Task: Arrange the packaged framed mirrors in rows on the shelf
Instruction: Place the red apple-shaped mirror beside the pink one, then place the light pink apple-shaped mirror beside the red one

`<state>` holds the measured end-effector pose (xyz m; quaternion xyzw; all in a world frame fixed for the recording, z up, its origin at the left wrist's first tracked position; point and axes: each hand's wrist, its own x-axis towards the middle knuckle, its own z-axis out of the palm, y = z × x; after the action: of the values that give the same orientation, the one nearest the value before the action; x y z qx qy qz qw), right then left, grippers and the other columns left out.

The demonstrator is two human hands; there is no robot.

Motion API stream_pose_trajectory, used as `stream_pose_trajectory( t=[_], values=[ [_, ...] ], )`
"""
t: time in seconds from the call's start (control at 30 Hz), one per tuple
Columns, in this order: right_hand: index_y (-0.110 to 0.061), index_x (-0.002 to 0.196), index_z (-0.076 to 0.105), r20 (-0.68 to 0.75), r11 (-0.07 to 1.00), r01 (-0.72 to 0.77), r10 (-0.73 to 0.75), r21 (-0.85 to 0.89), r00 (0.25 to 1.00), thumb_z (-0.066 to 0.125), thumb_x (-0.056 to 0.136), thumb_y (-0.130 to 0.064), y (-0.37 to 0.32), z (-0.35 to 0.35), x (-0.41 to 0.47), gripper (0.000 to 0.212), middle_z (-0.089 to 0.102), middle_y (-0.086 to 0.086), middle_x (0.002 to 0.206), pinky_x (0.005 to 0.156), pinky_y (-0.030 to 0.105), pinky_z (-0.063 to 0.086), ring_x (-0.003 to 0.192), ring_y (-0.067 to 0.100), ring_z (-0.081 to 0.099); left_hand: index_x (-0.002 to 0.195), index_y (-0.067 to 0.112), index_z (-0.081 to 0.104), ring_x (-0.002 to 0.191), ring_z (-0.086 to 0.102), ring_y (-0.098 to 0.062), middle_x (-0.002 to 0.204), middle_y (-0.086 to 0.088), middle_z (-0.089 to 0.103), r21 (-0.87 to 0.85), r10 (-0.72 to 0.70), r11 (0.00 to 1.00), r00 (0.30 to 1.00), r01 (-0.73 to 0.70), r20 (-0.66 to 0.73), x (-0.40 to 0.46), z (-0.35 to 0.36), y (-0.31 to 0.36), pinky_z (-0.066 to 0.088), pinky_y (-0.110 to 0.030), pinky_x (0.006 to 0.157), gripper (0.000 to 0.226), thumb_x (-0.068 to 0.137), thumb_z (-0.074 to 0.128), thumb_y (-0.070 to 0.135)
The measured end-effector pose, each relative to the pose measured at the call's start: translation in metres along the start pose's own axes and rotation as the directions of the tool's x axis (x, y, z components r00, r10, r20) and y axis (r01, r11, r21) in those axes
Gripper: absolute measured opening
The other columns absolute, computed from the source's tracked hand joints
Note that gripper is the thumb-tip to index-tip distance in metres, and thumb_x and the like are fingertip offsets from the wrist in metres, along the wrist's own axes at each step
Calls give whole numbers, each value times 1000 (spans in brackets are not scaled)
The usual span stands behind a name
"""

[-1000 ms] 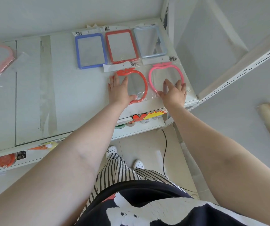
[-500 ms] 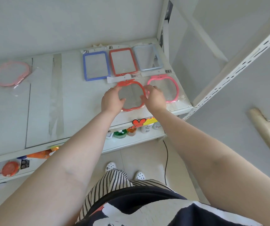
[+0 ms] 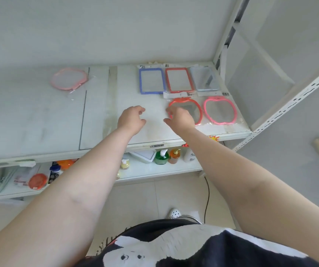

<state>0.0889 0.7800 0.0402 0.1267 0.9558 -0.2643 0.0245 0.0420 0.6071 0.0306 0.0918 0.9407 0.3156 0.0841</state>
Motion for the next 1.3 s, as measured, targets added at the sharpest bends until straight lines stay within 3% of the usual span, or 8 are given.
stream_pose_trajectory(
  t=[0.37,0.6,0.97,1.17,1.3],
  values=[
    [-21,128,56,57,994,110,-111,19,992,61,88,-27,-178,122,-70,41,62,2,121,89,31,45,114,23,56,128,18,57,121,55,-22,128,-3,63,25,-125,991,987,128,-96,-116,-129,-191,44,-30,98,45,84,60,13],
    [-21,129,56,128,979,201,-202,27,971,62,87,-26,-265,178,-90,42,62,2,121,88,33,48,113,23,57,128,18,57,119,57,-22,127,-2,63,-14,-223,975,960,224,-171,-154,-185,-272,46,-32,97,45,84,59,11],
    [-23,129,55,215,960,279,-275,8,937,61,88,-27,-335,237,-29,42,61,1,124,79,27,43,110,21,58,129,18,56,118,57,-22,128,-2,62,-28,-314,949,931,315,-187,-109,-223,-336,46,-32,97,45,85,59,12],
    [-21,130,54,255,952,306,-294,-5,921,61,89,-27,-363,249,14,42,59,3,125,82,32,49,100,23,59,130,17,56,119,56,-22,128,-4,62,-4,-327,943,925,332,-191,-68,-244,-360,45,-32,100,44,86,60,13],
    [-22,130,54,244,962,275,-264,-8,933,61,89,-27,-369,251,33,42,59,3,124,84,34,50,111,23,57,130,16,56,120,56,-22,128,-4,62,10,-285,957,946,290,-153,-39,-247,-363,45,-32,100,44,86,59,12]
  ],
)
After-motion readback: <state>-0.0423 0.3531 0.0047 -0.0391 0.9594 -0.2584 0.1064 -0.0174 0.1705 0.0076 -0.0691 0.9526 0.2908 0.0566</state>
